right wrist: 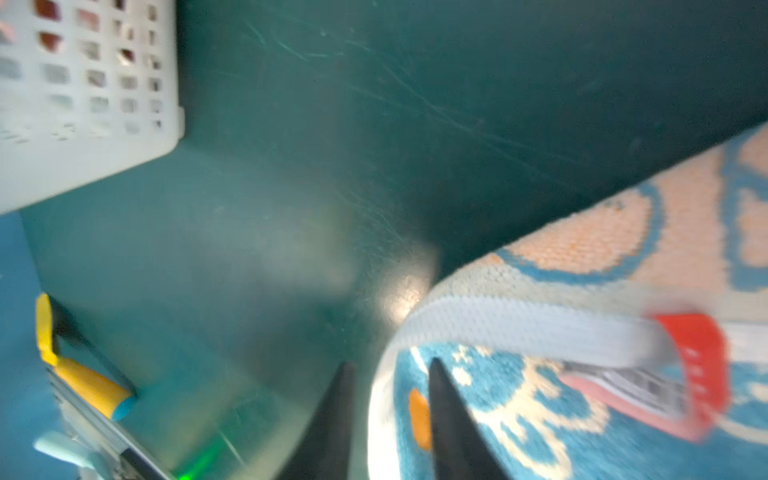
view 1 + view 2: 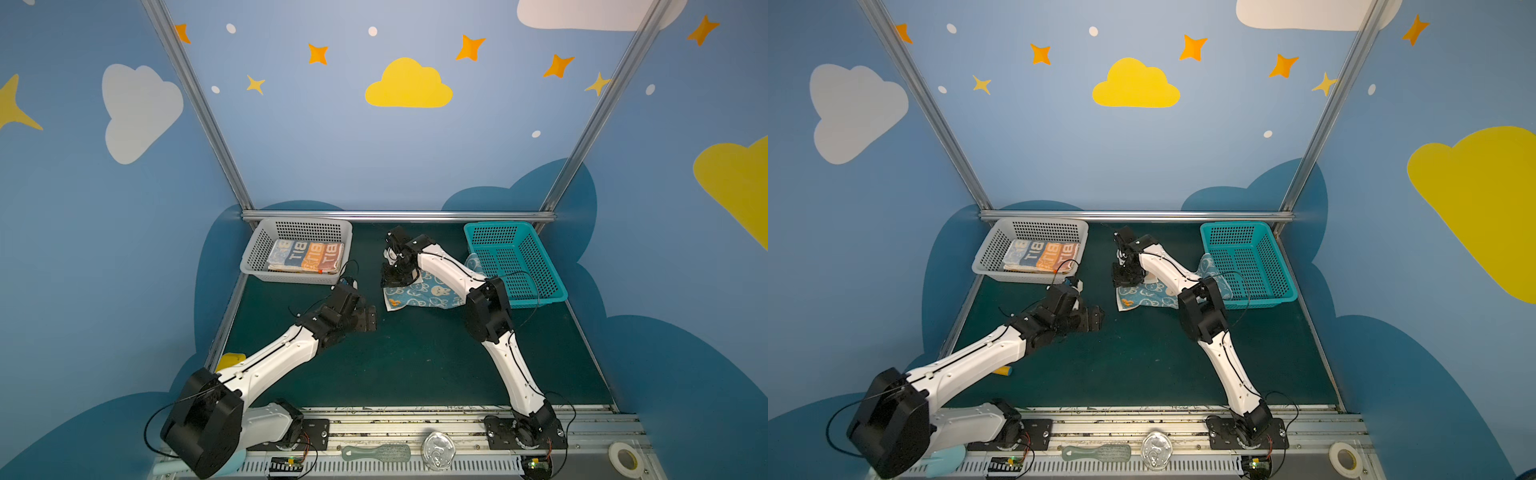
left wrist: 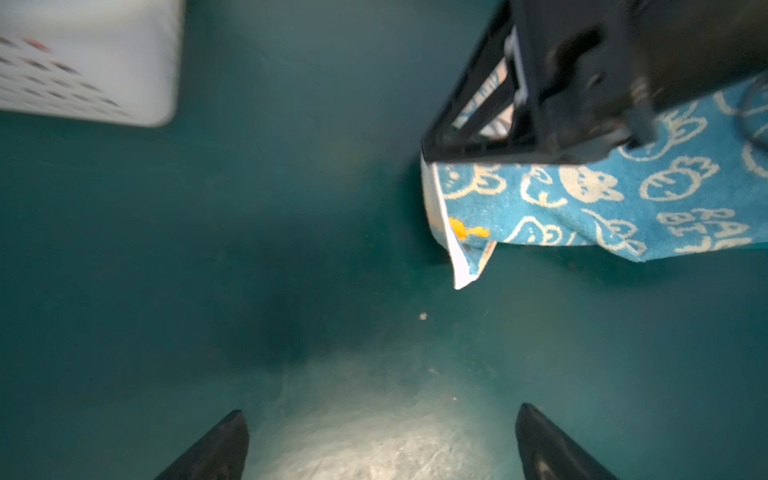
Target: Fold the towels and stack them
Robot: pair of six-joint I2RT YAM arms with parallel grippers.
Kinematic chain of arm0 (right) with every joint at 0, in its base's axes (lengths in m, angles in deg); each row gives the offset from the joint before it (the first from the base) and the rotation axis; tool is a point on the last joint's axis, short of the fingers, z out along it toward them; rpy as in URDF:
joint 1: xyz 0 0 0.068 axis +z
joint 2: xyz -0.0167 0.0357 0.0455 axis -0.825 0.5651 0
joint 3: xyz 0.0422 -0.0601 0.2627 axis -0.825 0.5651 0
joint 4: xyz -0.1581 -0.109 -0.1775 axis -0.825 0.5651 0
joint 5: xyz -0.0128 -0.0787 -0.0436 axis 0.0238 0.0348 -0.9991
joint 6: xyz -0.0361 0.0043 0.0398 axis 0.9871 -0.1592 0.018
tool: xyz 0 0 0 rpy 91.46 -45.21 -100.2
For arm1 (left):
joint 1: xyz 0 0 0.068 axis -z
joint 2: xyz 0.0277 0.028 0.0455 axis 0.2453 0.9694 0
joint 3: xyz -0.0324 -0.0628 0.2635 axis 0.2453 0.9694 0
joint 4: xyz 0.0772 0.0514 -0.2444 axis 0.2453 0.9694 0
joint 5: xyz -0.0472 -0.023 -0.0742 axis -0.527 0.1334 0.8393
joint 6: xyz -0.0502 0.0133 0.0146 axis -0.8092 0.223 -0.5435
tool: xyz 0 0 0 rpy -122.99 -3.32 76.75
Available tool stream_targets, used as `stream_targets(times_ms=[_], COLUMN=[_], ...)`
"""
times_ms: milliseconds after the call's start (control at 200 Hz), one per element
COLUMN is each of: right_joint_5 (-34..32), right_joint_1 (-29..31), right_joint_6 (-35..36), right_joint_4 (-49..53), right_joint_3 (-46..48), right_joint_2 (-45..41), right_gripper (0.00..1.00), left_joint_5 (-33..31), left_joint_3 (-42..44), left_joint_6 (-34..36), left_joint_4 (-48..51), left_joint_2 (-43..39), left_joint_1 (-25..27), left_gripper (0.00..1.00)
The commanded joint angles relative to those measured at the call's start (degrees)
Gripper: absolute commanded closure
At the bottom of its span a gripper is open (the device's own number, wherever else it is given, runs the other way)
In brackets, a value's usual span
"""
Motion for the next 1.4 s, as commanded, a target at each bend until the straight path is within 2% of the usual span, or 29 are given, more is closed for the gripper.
stream_targets(times_ms=[0,80,225,430,616,881,946,1021,1106,1286,1397], right_joint_5=[0.2,-1.2,-1.6,0.1,1.9,5.7,6.3,7.2,8.3,11.7,12.3], right_joint_1=[-1.6,-2.7,-6.6,-11.4,-13.5,-14.2,-14.2,-14.2,-14.5,-15.5,-16.0], right_joint_6=[1.3,1.7,1.1,1.1,1.3,0.9,0.9,1.1,0.5,-0.2,-0.1], right_joint_4=[2.3,2.8,1.8,-2.3,-3.6,-6.4,-6.7,-7.2,-8.0,-7.6,-6.4], right_joint_3=[0.4,2.5,10.2,20.6,24.0,25.0,24.8,24.7,24.4,21.2,18.8], right_joint_2=[-6.2,-9.6,-16.2,-22.4,-21.5,-17.9,-16.7,-15.5,-14.2,-9.8,-6.9], right_gripper=[0.5,0.38,0.28,0.19,0.18,0.17,0.17,0.17,0.17,0.2,0.26], left_joint_5=[7.1,9.1,12.3,11.9,12.4,12.8,12.6,12.6,12.3,11.5,11.0], left_joint_3=[-1.0,-2.6,-7.8,-15.6,-19.5,-19.9,-20.2,-20.7,-21.6,-21.1,-19.7], left_joint_6=[-1.6,-2.1,-1.6,-0.4,0.5,0.6,0.3,0.3,0.7,1.3,1.4], left_joint_4=[-6.4,-7.7,-6.8,-6.5,-5.9,-7.3,-7.8,-8.3,-7.5,-6.8,-7.1], left_joint_2=[3.5,7.1,13.5,22.5,28.5,33.2,33.9,34.7,35.1,34.1,32.9], left_joint_1=[-0.1,-0.1,0.5,0.7,0.7,-0.1,-0.3,-0.5,-0.5,-0.9,-1.0], left_gripper=[0.01,0.01,0.01,0.01,0.09,0.38,0.42,0.56,0.67,0.76,0.81])
